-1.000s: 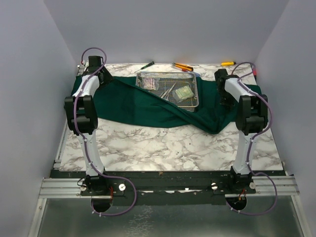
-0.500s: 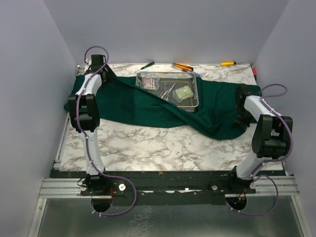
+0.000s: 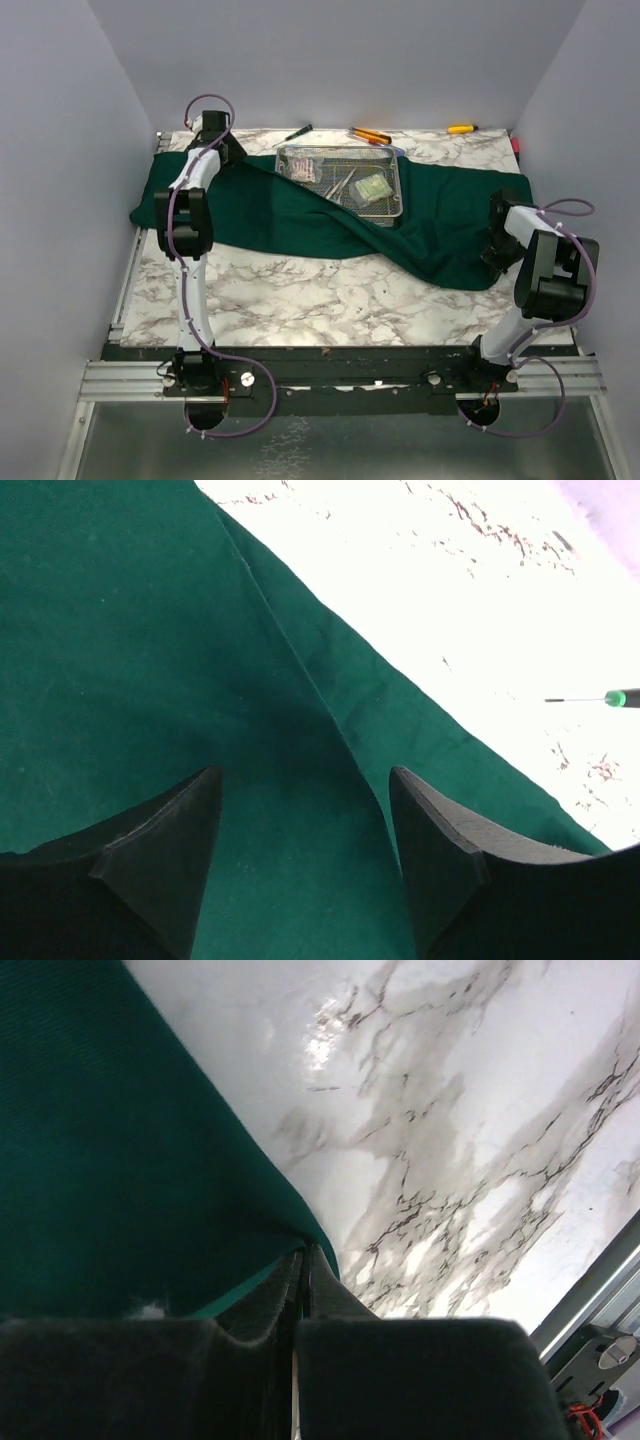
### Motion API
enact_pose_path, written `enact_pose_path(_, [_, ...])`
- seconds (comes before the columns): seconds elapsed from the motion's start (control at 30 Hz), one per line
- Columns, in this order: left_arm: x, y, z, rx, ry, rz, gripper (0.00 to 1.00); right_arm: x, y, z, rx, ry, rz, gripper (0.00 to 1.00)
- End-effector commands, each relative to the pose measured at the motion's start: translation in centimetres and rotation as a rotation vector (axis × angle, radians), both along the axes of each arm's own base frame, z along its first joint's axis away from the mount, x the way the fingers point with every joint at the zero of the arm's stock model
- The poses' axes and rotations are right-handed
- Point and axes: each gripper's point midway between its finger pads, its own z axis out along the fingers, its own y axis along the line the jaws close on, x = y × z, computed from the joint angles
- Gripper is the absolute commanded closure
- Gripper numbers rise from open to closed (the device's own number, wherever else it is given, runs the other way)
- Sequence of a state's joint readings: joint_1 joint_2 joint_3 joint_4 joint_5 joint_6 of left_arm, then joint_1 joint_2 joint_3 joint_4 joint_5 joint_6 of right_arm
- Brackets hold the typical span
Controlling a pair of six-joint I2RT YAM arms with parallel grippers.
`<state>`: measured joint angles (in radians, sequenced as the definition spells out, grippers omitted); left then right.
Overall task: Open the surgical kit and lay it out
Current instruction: Open the surgical kit at the center of the board.
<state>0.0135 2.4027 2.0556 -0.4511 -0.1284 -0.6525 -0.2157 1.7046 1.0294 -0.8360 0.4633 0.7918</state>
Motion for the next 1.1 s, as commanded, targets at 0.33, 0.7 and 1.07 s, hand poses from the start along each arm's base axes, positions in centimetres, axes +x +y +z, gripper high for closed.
enact_pose_path(0.33, [1.1, 0.7, -1.2, 0.0, 0.003, 0.039, 0.54, -1.5, -1.7, -0.5, 0.011, -0.017, -0.094, 0.99])
enact_pose_path(0.7, [-1.6, 2.0, 2.9, 0.068, 0.028, 0.039, 1.0, -1.8, -3.8, 0.4, -0.006, -0.031, -0.096, 0.99])
enact_pose_path(1.07, [-14.3, 6.1, 9.1, 0.182, 0.083, 0.174, 1.0, -2.4, -6.9, 2.6, -0.086, -0.059, -0.136, 0.99])
